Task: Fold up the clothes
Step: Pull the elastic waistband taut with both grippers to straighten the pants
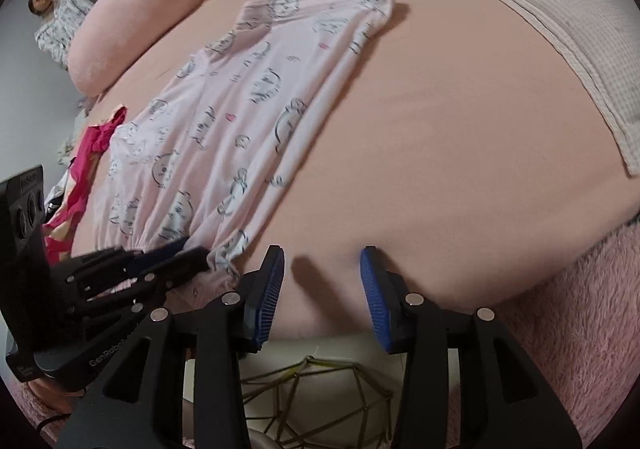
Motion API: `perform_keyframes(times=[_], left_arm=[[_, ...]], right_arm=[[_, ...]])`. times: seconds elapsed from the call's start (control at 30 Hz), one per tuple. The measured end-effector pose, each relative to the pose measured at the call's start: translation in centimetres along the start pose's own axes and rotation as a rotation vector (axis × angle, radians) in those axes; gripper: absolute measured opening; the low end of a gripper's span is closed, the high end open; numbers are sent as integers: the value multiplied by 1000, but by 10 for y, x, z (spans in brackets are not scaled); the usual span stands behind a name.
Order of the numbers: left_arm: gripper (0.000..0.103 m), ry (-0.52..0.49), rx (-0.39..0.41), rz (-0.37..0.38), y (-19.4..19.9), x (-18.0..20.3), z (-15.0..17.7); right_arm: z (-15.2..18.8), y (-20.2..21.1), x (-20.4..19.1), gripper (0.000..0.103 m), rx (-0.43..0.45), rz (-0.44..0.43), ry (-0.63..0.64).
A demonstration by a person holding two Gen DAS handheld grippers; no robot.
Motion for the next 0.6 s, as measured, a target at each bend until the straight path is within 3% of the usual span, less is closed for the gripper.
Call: perform_keyframes(times=[0.13,0.27,0.47,0.6], left_arm=[[19,91,47,100,5,-15,5],[28,96,85,153,14,-17,14],[38,85,110,148,34,-22,23],[41,74,101,130,29,-23,26]], right_arm=[[-9,-4,-15,42,10,-38,52],[-12,-16,-41,42,-12,-54,161],[-4,-23,-46,35,-29,99,233],[2,-20,-42,23,-21,186,247]])
Point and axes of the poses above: each gripper's, at about its wrist camera, not at the fingertips, and y roughly against the way its jaws point, x to its right, z to its underside, the point moved 2 cm from there along -y, roughly the way its jaws point, and after that the axes turned 7 degrees about z, right-handed, at the moved point
